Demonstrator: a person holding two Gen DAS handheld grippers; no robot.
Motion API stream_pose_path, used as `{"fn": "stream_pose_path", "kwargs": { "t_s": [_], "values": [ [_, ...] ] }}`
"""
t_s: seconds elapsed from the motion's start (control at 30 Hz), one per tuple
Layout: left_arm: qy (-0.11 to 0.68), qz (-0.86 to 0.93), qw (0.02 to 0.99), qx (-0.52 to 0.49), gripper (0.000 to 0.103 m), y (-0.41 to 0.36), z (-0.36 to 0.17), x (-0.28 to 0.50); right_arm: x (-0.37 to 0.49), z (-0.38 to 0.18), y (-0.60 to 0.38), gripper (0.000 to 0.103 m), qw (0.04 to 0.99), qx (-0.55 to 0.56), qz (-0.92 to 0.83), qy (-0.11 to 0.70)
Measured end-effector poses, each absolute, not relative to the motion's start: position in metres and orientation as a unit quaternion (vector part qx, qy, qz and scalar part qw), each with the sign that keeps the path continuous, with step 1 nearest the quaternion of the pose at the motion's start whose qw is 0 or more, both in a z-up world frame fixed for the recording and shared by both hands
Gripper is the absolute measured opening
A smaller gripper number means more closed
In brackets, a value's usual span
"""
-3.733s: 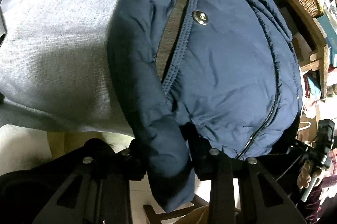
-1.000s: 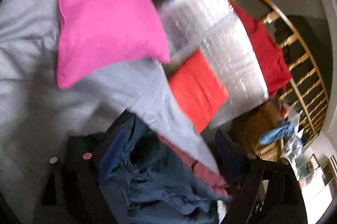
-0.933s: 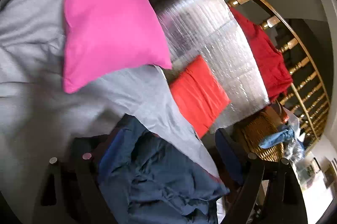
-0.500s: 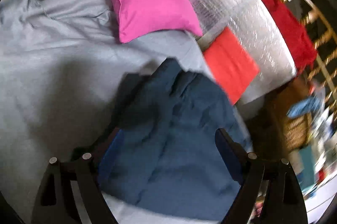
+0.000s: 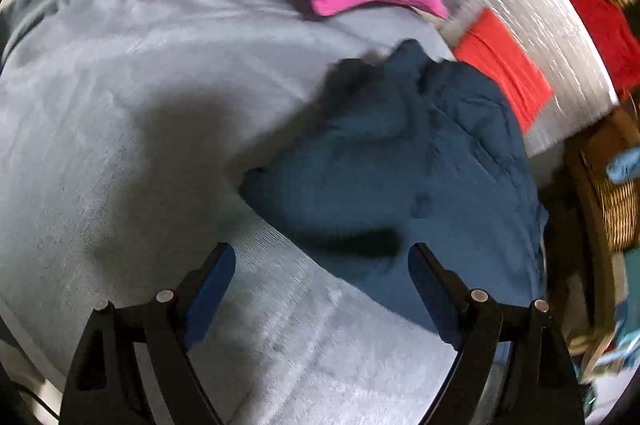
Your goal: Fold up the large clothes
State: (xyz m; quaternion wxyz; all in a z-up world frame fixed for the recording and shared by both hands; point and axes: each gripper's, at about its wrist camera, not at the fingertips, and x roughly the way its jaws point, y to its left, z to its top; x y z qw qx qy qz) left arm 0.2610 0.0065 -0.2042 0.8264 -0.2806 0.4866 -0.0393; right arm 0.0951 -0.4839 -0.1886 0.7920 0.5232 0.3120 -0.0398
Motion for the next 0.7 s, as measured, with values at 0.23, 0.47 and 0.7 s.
{"fn": "stream_pose_path", "kwargs": {
  "t_s": [0.23, 0.47, 0.7],
  "values": [
    [0.505, -0.059, 0.782, -0.359, 0.088, 0.013, -0.23, 0.288, 0.131, -0.226, -0.48, 0.087, 0.748, 0.57, -0.039, 0.338],
    [0.492, -0.077, 0.777, -0.385, 0.092, -0.004, -0.236, 0.299, 0.163, -0.248, -0.495, 0.075, 0.732, 0.615, -0.047, 0.291],
    [0.466, -0.069, 0.772, -0.426, 0.093, -0.012, -0.239, 0.318, 0.185, -0.247, -0.5, 0.076, 0.75, 0.601, -0.046, 0.273]
  ]
}}
